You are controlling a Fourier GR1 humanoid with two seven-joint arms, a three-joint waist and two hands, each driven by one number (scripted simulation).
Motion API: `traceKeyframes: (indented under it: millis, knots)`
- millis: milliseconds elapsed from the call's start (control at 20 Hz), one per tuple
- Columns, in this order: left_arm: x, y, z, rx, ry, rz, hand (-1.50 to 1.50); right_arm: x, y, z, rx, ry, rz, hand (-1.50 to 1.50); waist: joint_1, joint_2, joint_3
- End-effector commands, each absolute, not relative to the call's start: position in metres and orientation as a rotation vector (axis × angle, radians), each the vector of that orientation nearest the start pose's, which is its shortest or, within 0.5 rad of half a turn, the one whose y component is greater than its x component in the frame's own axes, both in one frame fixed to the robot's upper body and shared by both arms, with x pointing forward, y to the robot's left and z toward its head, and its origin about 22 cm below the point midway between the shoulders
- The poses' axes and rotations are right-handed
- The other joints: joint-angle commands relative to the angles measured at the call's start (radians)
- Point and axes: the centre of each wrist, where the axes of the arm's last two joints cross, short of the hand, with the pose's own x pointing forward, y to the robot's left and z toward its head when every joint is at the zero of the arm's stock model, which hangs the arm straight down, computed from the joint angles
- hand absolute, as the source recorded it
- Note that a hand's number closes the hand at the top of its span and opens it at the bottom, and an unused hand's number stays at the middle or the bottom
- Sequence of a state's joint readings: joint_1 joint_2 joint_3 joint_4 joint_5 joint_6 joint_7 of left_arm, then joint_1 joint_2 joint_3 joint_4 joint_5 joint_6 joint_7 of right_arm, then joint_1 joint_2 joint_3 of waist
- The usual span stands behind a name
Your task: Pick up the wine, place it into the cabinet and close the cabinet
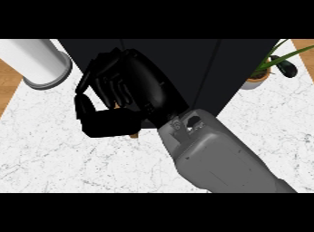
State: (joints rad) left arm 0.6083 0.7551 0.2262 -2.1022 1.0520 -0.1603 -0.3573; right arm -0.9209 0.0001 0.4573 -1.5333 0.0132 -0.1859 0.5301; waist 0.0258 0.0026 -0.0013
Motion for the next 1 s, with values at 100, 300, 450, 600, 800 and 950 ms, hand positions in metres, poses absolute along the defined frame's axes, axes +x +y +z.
traceKeyframes:
  millis: [100, 300, 450, 600, 800, 950]
  knots:
    - [0.124, 0.362, 0.117, -0.299, -1.882, 0.133, -1.5, 0.337, -0.032, 0.205, 0.147, -1.821, 0.695, 1.5, -0.017, 0.002, 0.001]
    - [0.127, 0.34, 0.126, -0.319, -1.854, 0.14, -1.5, 0.355, -0.036, 0.222, 0.131, -1.805, 0.66, 1.5, -0.017, 0.002, 0.002]
    - [0.134, 0.341, 0.122, -0.327, -1.854, 0.132, -1.5, 0.377, -0.079, 0.218, 0.117, -1.833, 0.639, 1.5, -0.022, 0.009, 0.002]
    - [0.136, 0.337, 0.111, -0.314, -1.85, 0.126, -1.5, 0.381, -0.08, 0.215, 0.063, -1.84, 0.646, 1.5, -0.02, 0.007, 0.001]
    - [0.146, 0.317, 0.11, -0.331, -1.858, 0.15, -1.5, 0.383, -0.071, 0.198, 0.024, -1.829, 0.673, 1.5, -0.031, 0.014, 0.002]
    - [0.151, 0.322, 0.102, -0.32, -1.858, 0.168, -1.5, 0.394, -0.093, 0.225, 0.037, -1.849, 0.657, 1.5, -0.028, 0.015, 0.0]
